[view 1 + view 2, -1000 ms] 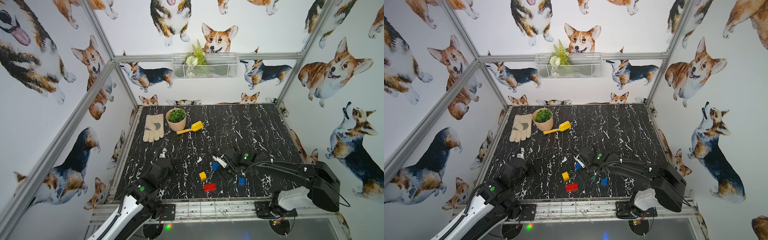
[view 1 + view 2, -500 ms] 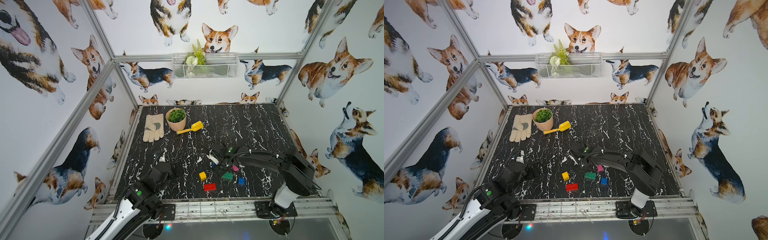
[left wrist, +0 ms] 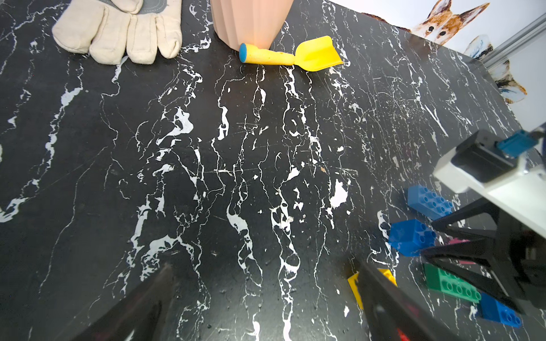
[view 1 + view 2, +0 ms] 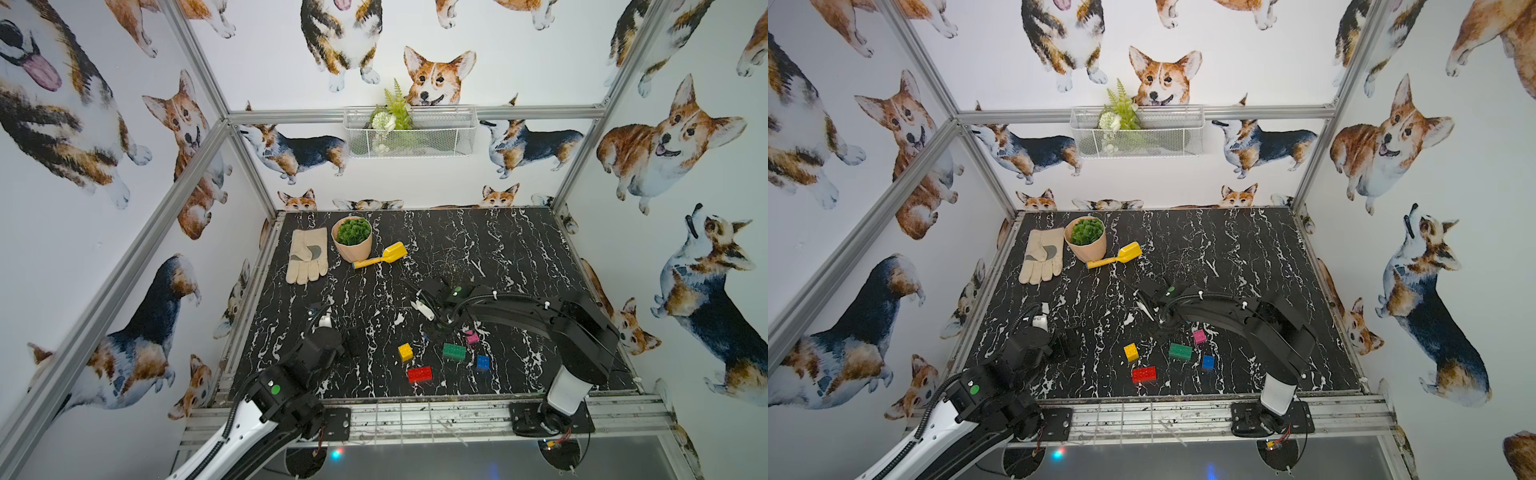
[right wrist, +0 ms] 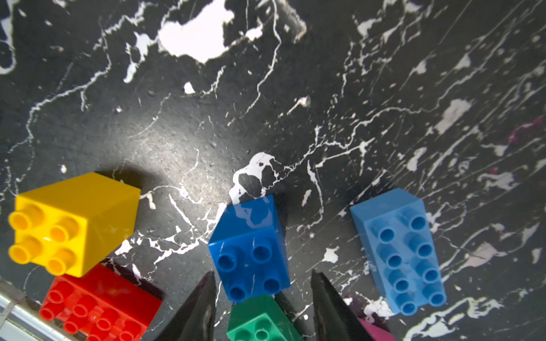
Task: Assemble a spoon with lego
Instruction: Pick up the lego brick from the center of the board.
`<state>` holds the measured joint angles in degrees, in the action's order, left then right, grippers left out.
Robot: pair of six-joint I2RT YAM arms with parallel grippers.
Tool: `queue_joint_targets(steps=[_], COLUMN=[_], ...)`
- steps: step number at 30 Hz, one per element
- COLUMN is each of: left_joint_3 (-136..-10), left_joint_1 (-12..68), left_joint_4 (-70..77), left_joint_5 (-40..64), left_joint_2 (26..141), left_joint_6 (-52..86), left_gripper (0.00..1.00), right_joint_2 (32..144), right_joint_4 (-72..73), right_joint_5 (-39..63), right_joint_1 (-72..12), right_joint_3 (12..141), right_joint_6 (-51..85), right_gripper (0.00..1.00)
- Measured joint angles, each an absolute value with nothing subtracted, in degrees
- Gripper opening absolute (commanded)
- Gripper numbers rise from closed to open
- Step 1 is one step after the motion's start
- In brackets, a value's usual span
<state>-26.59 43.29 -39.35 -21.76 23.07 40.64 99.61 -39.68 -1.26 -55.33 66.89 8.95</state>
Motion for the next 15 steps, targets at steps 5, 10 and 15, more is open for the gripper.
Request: queue_joint_targets(steps=[5,10,15], left_joint_3=[-26.59,-26.59,-26.59], left_joint_1=[43.88,44.10,44.31], left_joint_4=[-39.59,-39.70,-39.72], left_joint_5=[-21.98,-22.02,-22.37], left_joint_2=[23.09,22.85,22.74], left_joint_6=[40.62,40.47,40.45], left_gripper=[1.00,1.00,1.00], right_joint_2=[100.68,101.56,101.91], right_joint_4=[-39.68,-39.70,-39.68], right_joint_5=[-0.60,-0.01,0.05], right_joint_1=[-54.87,-54.54,-54.35], right_joint_3=[67.79,68.20,68.38], right_joint_6=[8.49,7.88,7.68], right_gripper=[0.52,0.50,0.47])
